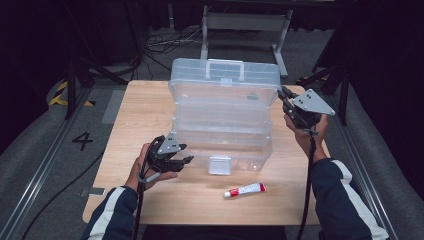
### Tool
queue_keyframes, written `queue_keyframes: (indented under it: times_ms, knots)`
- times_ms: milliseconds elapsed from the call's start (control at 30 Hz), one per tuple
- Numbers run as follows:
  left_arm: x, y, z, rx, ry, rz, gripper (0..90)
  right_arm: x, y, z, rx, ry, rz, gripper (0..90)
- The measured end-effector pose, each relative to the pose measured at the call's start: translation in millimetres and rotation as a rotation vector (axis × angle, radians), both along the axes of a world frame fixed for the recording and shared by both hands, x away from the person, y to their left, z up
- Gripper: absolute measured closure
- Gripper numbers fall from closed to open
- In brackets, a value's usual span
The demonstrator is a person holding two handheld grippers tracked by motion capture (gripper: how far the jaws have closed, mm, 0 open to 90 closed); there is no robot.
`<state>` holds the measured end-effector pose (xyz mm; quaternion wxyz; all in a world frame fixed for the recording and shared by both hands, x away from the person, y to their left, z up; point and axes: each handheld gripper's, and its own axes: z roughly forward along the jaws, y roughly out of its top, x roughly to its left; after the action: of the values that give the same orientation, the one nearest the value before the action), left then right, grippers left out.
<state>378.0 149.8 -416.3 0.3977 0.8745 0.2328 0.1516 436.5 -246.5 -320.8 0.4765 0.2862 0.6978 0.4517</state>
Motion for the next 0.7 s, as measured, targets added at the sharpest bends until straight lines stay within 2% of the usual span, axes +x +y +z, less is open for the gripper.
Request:
queue_keyframes:
  times_ms: [333, 700]
  knots:
    - [5.3, -3.4, -3.3, 0.031, 0.025, -0.036, 57.3, 16.4, 1.7, 8.9, -0.011, 0.024, -0.015, 84.0]
    - [8.8, -6.1, -2.2, 0.061, 0.026, -0.082, 61.5, 32.6, 2.0, 18.9, 0.001, 0.082, -0.023, 84.2]
